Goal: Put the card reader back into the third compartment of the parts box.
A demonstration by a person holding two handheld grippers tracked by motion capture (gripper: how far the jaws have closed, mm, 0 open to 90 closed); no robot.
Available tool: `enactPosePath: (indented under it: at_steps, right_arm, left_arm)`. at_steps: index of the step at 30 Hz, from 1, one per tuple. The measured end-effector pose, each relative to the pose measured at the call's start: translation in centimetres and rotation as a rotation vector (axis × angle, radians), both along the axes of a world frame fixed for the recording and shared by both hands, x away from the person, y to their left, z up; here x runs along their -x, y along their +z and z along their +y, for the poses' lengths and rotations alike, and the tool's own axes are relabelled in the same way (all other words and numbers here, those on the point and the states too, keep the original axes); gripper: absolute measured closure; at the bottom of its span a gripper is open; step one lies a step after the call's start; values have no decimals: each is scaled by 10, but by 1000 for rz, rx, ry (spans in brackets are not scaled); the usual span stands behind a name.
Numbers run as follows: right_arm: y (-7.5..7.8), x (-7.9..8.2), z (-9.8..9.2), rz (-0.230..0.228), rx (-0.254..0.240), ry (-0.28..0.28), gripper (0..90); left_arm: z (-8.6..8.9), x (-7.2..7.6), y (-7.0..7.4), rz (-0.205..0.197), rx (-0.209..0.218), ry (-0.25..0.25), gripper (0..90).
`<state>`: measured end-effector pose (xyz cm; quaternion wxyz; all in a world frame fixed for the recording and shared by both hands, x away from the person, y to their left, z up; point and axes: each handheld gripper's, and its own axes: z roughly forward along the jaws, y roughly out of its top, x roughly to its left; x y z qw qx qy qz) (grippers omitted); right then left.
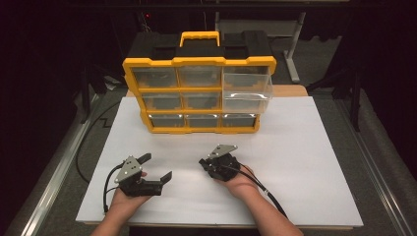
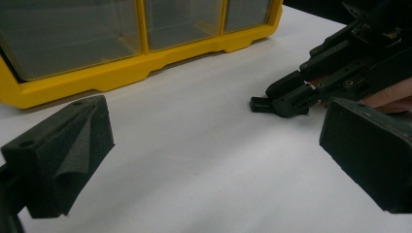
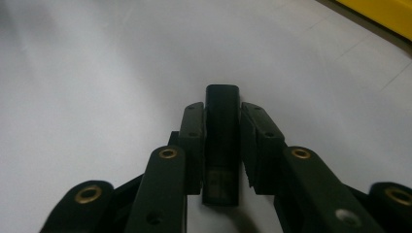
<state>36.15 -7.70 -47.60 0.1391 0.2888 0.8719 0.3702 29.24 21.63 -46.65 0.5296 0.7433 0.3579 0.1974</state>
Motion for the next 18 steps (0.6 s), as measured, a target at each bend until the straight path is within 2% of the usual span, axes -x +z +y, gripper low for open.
enactPosePath:
  at_steps: [14,18]
  right_arm:
    - [2,0,0,-11,12,18,748]
    - [6,1,-4,-30,15,19,748]
  left_arm:
    - [1,1,0,-3,-5,-1,3]
    - [1,1,0,-4,-3,-2,3]
